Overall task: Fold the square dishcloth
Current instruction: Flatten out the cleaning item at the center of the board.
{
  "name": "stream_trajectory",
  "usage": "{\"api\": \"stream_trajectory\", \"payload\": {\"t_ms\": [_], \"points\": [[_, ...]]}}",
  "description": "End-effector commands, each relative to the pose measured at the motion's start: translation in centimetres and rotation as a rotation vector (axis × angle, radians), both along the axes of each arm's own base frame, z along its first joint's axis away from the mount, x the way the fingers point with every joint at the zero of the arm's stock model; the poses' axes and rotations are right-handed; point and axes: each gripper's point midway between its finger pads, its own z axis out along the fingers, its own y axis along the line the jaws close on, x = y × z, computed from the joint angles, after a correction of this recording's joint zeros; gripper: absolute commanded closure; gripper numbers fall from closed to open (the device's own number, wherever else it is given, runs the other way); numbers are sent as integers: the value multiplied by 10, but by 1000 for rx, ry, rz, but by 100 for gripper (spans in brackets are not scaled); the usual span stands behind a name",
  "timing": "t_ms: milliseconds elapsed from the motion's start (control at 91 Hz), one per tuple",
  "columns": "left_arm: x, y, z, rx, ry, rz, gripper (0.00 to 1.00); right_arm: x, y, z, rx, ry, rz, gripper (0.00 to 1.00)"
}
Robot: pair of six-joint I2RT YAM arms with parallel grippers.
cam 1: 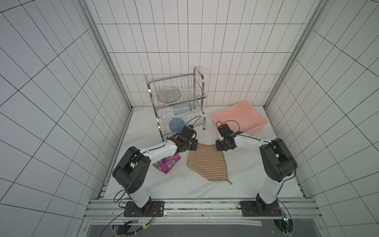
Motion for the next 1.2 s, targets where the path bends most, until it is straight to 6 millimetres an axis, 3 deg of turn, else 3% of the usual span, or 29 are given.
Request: {"api": "stream_trajectory", "payload": {"t_ms": [0, 99, 264, 385, 583, 770, 945, 1187], "points": [[5, 8, 7, 7, -40, 46, 100, -8, -6, 6, -47, 9, 8, 100], [6, 14, 19, 7, -81, 67, 100, -6, -11, 26, -66, -49, -6, 100], [2, 23, 48, -20, -170, 86, 100, -10, -21, 80, -71, -198, -26, 100], [-7, 26, 75, -46, -242, 85, 100, -24, -28, 114, -53, -288, -37, 100], [-32, 27, 116, -109, -319, 62, 100, -56, -34, 152, 0, -370, -15, 100], [-60, 31, 138, -139, -344, 43, 100, -90, -37, 175, 25, -400, 21, 100], [-84, 32, 147, -183, -316, 28, 100, -122, -43, 194, 54, -393, 36, 100], [-107, 34, 156, -238, -260, 23, 100, -153, -63, 203, 44, -329, -1, 100]]}}
